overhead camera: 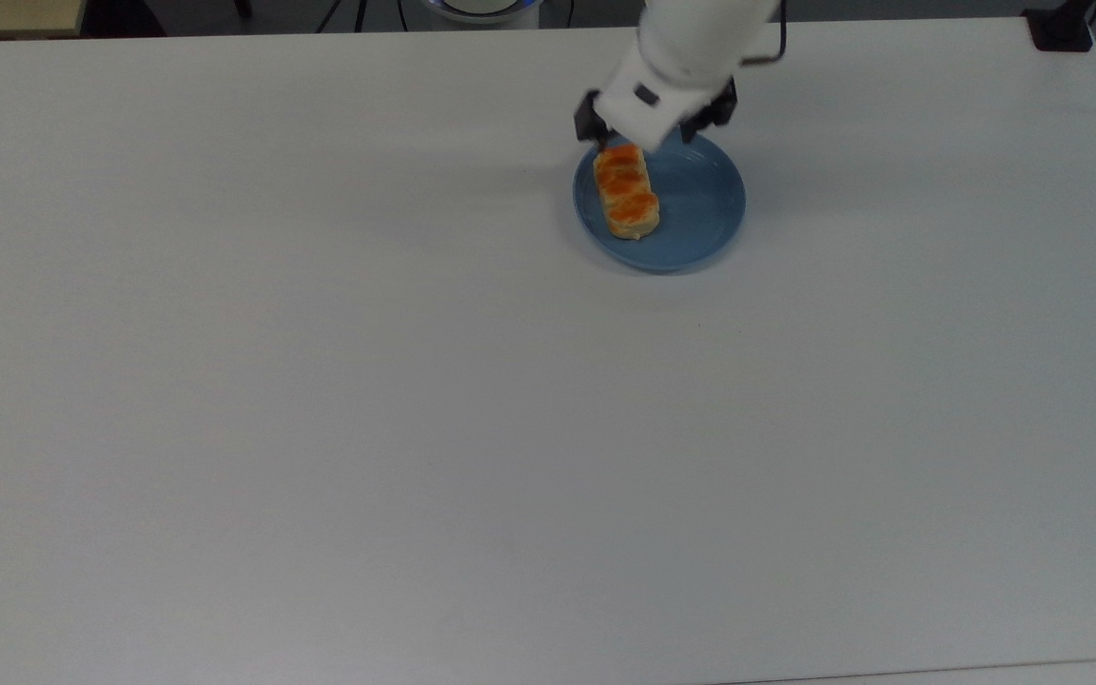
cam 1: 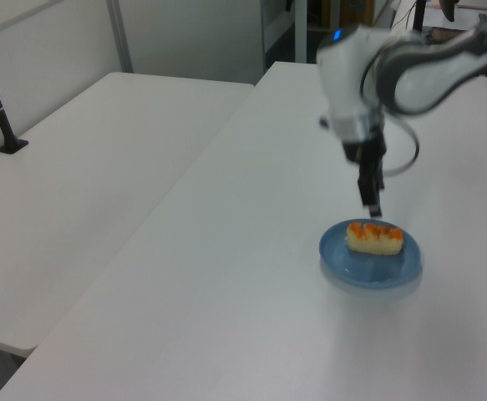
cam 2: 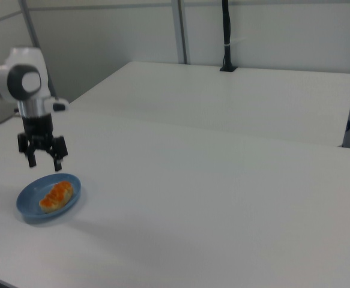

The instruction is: Put the bread on a plate

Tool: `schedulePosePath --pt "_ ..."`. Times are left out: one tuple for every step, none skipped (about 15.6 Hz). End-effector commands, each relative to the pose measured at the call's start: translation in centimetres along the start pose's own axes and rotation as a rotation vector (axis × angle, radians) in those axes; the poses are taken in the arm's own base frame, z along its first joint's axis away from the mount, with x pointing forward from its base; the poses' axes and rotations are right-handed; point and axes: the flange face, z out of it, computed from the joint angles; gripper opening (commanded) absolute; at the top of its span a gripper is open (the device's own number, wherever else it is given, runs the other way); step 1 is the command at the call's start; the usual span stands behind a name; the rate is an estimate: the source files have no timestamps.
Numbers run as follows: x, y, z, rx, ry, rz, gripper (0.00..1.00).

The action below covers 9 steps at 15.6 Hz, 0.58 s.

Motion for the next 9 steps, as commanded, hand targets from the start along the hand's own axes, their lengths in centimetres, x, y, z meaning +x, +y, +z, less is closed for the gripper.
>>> schedulePosePath --pt "-4.1 6.5 -6.2 0.025 0.074 0.023 1.00" --pt "-4.3 8.4 -6.8 0.021 0.089 0.015 1.00" --pt "-4.5 10.4 -7.4 0.024 0.104 0.012 1.00" --pt "-4.8 12.8 -8.3 0.030 0.123 0.008 1.00" --pt "-5.2 14.9 -9.0 0.033 0.144 0.000 1.00" --pt "-5.8 17.4 -9.6 0.036 0.162 0.006 1.00" --pt "-6.1 19.5 -10.5 0.037 0.184 0.019 1.00" --pt "-6.4 21.1 -11.8 0.037 0.212 0.043 1.00" --pt "-6.5 22.4 -12.8 0.037 0.234 0.065 1.00"
